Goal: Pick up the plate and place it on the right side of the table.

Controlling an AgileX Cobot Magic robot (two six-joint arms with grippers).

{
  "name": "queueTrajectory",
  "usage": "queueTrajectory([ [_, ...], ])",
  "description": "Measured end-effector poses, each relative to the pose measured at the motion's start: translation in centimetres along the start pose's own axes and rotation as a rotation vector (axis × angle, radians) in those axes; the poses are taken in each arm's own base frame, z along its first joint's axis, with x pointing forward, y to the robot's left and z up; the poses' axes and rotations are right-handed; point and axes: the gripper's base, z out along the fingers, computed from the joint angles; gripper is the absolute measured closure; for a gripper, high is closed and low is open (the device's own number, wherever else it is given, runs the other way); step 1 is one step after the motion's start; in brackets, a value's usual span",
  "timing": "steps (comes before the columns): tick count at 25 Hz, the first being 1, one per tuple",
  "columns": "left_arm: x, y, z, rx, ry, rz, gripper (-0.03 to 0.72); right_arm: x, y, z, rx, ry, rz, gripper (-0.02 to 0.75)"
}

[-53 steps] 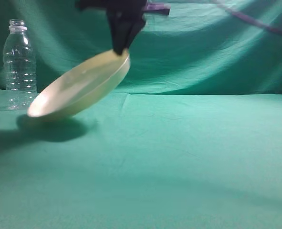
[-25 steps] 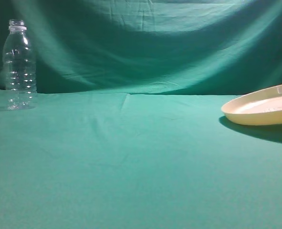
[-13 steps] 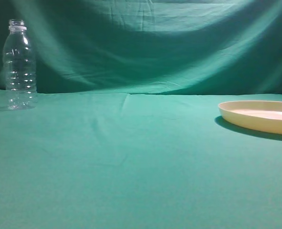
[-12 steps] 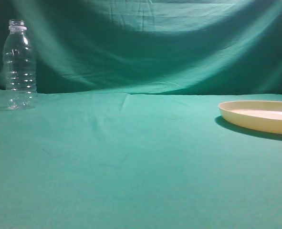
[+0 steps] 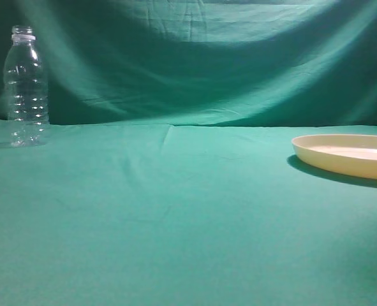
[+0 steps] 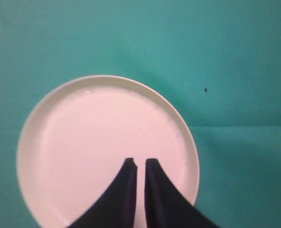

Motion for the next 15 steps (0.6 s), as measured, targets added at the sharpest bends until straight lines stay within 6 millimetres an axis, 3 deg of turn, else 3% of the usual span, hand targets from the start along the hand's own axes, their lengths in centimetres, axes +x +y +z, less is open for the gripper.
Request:
queueTrajectory([
  [1, 0.0, 0.0, 0.0, 0.0, 0.0, 0.0, 0.688, 0.0, 0.6, -1.4, -0.02, -0.028, -0.027, 0.738],
  [7, 0.0, 0.0, 0.0, 0.0, 0.0, 0.0, 0.688, 1.8, 2.7, -10.3, -0.13, -0.237, -0.082, 0.738],
  [15, 0.0, 0.0, 0.0, 0.0, 0.0, 0.0, 0.688, 7.6, 3.6, -20.7, -0.132, -0.506, -0.227, 0.738],
])
